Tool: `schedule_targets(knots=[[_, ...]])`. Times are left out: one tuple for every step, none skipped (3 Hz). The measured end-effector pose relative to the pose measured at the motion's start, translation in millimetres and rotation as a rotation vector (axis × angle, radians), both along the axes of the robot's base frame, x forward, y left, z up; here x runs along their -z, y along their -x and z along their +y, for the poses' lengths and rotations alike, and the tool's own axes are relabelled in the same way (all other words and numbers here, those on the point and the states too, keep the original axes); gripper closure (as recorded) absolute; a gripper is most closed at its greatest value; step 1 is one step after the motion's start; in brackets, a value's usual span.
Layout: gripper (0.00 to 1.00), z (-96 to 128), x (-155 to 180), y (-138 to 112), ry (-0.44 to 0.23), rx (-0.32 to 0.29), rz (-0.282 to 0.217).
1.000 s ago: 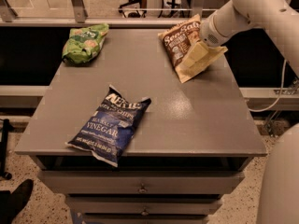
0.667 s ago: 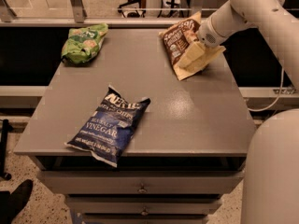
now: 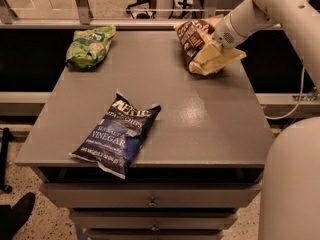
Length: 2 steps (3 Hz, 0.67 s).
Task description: Pick brown chip bag
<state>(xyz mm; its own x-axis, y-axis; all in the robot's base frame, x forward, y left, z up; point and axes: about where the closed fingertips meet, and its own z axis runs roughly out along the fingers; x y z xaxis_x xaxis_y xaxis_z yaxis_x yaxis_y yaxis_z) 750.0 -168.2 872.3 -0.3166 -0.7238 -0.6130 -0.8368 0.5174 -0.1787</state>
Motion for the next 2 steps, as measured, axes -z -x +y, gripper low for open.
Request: schedule_targets(knots=[[0.99,15,-23,39,-0.077,-0.094,-0.02],[1.0,41,-46,70,-0.161,-0.205,-0.055]])
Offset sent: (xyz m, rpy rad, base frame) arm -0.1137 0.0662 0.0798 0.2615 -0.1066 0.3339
